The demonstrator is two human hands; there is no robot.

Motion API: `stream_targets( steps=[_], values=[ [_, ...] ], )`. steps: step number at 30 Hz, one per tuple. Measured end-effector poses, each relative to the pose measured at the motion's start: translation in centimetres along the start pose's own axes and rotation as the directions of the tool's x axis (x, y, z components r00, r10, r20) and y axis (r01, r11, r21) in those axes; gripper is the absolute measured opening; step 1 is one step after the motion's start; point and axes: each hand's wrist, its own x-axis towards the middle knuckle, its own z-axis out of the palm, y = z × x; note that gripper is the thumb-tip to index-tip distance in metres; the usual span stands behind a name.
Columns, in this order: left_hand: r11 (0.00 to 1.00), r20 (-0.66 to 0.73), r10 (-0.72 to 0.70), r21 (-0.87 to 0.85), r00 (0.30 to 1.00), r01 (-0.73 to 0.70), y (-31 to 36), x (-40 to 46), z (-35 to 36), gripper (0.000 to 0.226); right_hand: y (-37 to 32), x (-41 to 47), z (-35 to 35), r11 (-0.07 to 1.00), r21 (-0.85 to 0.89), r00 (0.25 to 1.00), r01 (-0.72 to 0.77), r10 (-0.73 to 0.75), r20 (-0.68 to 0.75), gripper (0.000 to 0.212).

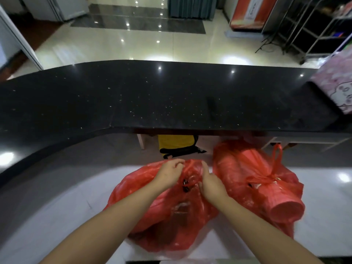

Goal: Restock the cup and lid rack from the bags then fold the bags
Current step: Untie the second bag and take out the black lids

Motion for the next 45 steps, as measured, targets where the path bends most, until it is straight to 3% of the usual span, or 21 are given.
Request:
stream_targets(
  steps=[3,5,9,11,16,20,27,32,38,45],
  values=[
    [0.999,-0.222,0.035,-0.001,0.974,-0.036,-0.7,-1.1,-0.9,0.023,0.1,1.3,-0.6,0.996,0.092,0.999,-0.007,0.011,-0.042,0.040],
    [0.998,-0.302,0.067,0.039,0.951,-0.058,-2.0,-2.4,-1.0,0.024,0.3,2.0,-0.4,0.985,0.171,1.000,0.005,-0.002,-0.020,0.028],
    [0.973,-0.130,-0.101,0.193,0.986,0.125,-4.0,-3.5,0.0,0.024,0.6,3.1,0.8,0.969,0.245,0.997,-0.040,0.022,0.077,0.013],
    [0.965,-0.091,-0.198,0.157,0.976,0.210,-4.8,-2.9,0.8,0.024,0.7,3.5,1.2,0.938,0.337,0.993,-0.081,0.048,0.104,0.004],
    [0.925,-0.004,-0.359,-0.137,0.933,0.355,-5.4,-1.6,3.3,0.020,1.2,4.2,1.7,0.875,0.462,0.989,-0.143,0.106,0.104,0.018],
    [0.902,0.004,-0.401,-0.173,0.916,0.395,-5.7,-1.3,4.5,0.015,1.3,4.2,1.5,0.841,0.518,0.987,-0.157,0.119,0.106,0.006],
    [0.862,0.000,-0.459,-0.242,0.888,0.446,-5.9,-0.9,5.0,0.051,1.3,4.2,1.2,0.805,0.560,0.981,-0.195,0.148,0.129,0.008],
    [0.802,0.022,-0.520,-0.331,0.854,0.497,-5.2,-0.6,4.4,0.027,0.7,4.1,0.9,0.811,0.550,0.979,-0.201,0.142,0.148,0.010],
    [0.802,0.058,-0.508,-0.332,0.859,0.497,-4.1,-0.5,3.8,0.026,0.7,4.1,1.0,0.823,0.543,0.985,-0.166,0.119,0.122,0.011],
    [0.908,-0.060,-0.399,-0.168,0.915,0.384,-3.2,-1.3,0.5,0.038,0.3,4.4,0.0,0.849,0.521,0.996,-0.085,0.085,0.023,0.008]
  ],
)
